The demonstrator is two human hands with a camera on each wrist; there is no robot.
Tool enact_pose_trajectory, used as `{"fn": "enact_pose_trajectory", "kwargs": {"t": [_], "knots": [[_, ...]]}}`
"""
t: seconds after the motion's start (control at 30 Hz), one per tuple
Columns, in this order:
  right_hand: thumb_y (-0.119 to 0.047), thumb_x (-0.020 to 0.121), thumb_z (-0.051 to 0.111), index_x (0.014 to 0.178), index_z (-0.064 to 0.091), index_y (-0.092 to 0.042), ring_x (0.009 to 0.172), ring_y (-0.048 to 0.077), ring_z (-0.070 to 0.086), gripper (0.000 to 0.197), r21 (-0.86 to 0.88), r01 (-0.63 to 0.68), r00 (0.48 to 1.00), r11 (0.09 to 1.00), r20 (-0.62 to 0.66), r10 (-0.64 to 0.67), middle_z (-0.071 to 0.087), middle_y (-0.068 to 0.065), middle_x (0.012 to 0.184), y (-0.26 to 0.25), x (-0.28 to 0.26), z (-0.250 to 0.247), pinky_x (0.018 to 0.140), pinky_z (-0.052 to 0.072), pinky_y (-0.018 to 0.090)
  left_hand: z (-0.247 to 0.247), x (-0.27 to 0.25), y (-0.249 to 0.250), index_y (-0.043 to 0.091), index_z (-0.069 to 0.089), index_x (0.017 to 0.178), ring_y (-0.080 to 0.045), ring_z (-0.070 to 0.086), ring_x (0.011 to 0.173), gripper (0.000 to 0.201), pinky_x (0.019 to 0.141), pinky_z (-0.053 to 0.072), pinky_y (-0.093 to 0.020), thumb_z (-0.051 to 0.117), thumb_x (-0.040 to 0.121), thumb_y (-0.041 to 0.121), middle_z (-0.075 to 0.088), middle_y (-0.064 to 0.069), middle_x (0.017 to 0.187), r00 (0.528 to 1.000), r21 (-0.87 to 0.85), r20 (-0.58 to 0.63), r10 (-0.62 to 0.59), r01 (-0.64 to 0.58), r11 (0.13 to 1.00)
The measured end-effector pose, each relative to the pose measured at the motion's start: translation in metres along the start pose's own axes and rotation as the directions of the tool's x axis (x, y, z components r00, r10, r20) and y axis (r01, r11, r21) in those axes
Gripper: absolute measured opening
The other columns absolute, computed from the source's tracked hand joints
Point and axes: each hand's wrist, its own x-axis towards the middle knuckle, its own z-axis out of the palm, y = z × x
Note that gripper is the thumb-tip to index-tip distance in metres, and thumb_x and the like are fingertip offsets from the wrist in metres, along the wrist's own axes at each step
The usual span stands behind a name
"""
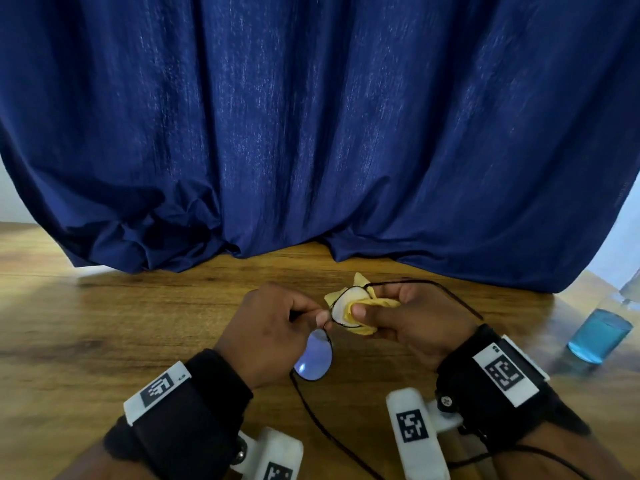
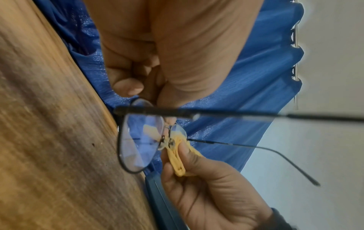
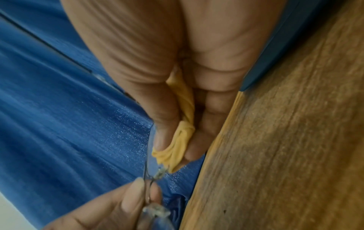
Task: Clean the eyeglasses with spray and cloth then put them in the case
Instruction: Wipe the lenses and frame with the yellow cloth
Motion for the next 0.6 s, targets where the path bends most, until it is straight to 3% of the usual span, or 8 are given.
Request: {"fn": "enact_pose_trajectory", "kwargs": {"t": [0.1, 0.17, 0.23, 0.3, 0.37, 0.43, 0.5, 0.6], "knots": [[-0.009, 0.077, 0.084, 0.099, 0.074, 0.003, 0.094, 0.031, 0.072, 0.027, -0.065, 0.054, 0.998, 0.996, 0.030, -0.052, 0.075, 0.024, 0.104, 0.0037, 0.0016, 0.0032, 0.088, 0.056, 0.046, 0.0025, -0.0008, 0.0022, 0.023, 0.082, 0.082, -0.002, 0.066, 0.067, 0.020, 0.056, 0.045, -0.012, 0.068, 0.095, 0.022, 0.077, 0.010, 0.073, 0.999, 0.023, 0.034, 0.016, -0.017, 1.000], [-0.026, 0.069, 0.092, 0.098, 0.074, 0.005, 0.086, 0.033, 0.071, 0.046, -0.116, 0.074, 0.997, 0.991, 0.034, -0.070, 0.076, 0.025, 0.096, 0.0057, 0.0040, 0.0049, 0.080, 0.054, 0.049, 0.0032, -0.0009, 0.0028, 0.021, 0.080, 0.079, -0.015, 0.064, 0.063, 0.022, 0.051, 0.044, -0.021, 0.066, 0.096, 0.023, 0.074, 0.000, 0.069, 0.998, 0.034, 0.050, 0.031, -0.032, 0.999], [-0.034, 0.069, 0.091, 0.085, 0.075, 0.001, 0.065, 0.019, 0.065, 0.042, -0.142, 0.081, 0.997, 0.987, 0.006, -0.080, 0.075, 0.012, 0.075, 0.0062, 0.0055, 0.0055, 0.065, 0.050, 0.036, 0.0033, -0.0015, 0.0038, 0.020, 0.080, 0.078, -0.012, 0.065, 0.062, 0.023, 0.051, 0.046, -0.025, 0.066, 0.096, 0.023, 0.073, 0.006, 0.066, 0.998, 0.018, 0.057, 0.039, -0.040, 0.999], [-0.031, 0.077, 0.084, 0.074, 0.074, -0.007, 0.053, 0.011, 0.060, 0.026, -0.124, 0.092, 0.995, 0.988, -0.034, -0.097, 0.071, 0.004, 0.062, 0.0047, 0.0029, 0.0079, 0.053, 0.046, 0.025, 0.0038, -0.0022, 0.0051, 0.024, 0.082, 0.081, 0.002, 0.064, 0.061, 0.021, 0.053, 0.044, -0.013, 0.067, 0.096, 0.023, 0.070, 0.021, 0.061, 0.998, -0.004, 0.053, 0.035, -0.034, 0.999], [-0.031, 0.083, 0.079, 0.081, 0.078, -0.007, 0.058, 0.014, 0.066, 0.024, -0.121, 0.117, 0.990, 0.986, -0.066, -0.125, 0.075, 0.007, 0.069, 0.0045, 0.0023, 0.0071, 0.050, 0.047, 0.024, 0.0053, -0.0020, 0.0049, 0.025, 0.082, 0.085, 0.008, 0.065, 0.062, 0.019, 0.057, 0.044, -0.009, 0.067, 0.096, 0.022, 0.069, 0.028, 0.061, 0.998, -0.020, 0.055, 0.027, -0.026, 0.999], [-0.028, 0.089, 0.074, 0.089, 0.078, -0.004, 0.067, 0.021, 0.072, 0.025, -0.129, 0.127, 0.987, 0.983, -0.085, -0.139, 0.078, 0.015, 0.080, 0.0036, 0.0027, 0.0048, 0.053, 0.051, 0.028, 0.0055, -0.0012, 0.0029, 0.023, 0.083, 0.086, 0.010, 0.068, 0.072, 0.019, 0.062, 0.047, -0.007, 0.067, 0.096, 0.022, 0.074, 0.026, 0.071, 0.998, -0.028, 0.053, 0.020, -0.019, 0.999], [-0.022, 0.094, 0.068, 0.095, 0.076, 0.001, 0.074, 0.027, 0.073, 0.025, -0.120, 0.097, 0.991, 0.988, -0.084, -0.107, 0.078, 0.021, 0.089, 0.0034, 0.0028, 0.0026, 0.056, 0.055, 0.031, 0.0042, 0.0000, 0.0009, 0.022, 0.083, 0.086, 0.006, 0.071, 0.079, 0.018, 0.070, 0.055, -0.015, 0.068, 0.096, 0.021, 0.079, 0.019, 0.081, 0.999, -0.028, 0.037, 0.007, -0.006, 1.000], [-0.011, 0.096, 0.063, 0.107, 0.072, 0.004, 0.084, 0.033, 0.072, 0.021, -0.072, 0.039, 0.999, 0.997, -0.028, -0.041, 0.076, 0.024, 0.100, 0.0020, 0.0015, 0.0008, 0.067, 0.061, 0.034, 0.0012, 0.0019, -0.0030, 0.022, 0.084, 0.085, 0.002, 0.071, 0.079, 0.018, 0.069, 0.057, -0.018, 0.069, 0.095, 0.021, 0.079, 0.016, 0.081, 1.000, 0.004, -0.009, -0.025, 0.025, 1.000]]}}
